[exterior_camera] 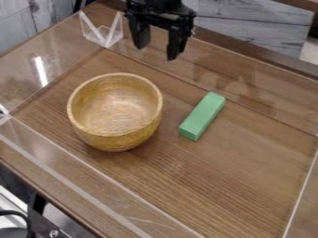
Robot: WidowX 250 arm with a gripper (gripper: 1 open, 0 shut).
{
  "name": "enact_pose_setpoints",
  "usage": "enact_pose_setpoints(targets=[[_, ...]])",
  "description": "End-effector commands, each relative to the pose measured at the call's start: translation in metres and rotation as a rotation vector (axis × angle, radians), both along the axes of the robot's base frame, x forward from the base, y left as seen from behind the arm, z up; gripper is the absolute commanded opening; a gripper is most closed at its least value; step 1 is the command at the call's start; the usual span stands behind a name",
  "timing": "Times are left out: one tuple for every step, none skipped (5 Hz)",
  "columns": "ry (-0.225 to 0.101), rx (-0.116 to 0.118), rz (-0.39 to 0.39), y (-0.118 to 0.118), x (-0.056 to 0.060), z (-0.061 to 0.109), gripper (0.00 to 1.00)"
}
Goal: Remove the green block from inside the brown bowl and put it on the table
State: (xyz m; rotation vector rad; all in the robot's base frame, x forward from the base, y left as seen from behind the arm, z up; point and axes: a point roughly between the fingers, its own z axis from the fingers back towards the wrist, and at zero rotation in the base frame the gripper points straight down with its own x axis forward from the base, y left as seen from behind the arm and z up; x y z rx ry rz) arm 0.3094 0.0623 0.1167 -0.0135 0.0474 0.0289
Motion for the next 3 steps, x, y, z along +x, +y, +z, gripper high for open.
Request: enact_pose_setpoints(targets=[[-0.085, 0.018, 0.013, 0.008, 0.015, 0.018, 1.0], [-0.101, 0.021, 0.017, 0.012, 0.022, 0.016, 1.0], [-0.112, 0.022, 0.024, 0.015, 0.027, 0.014, 1.0]])
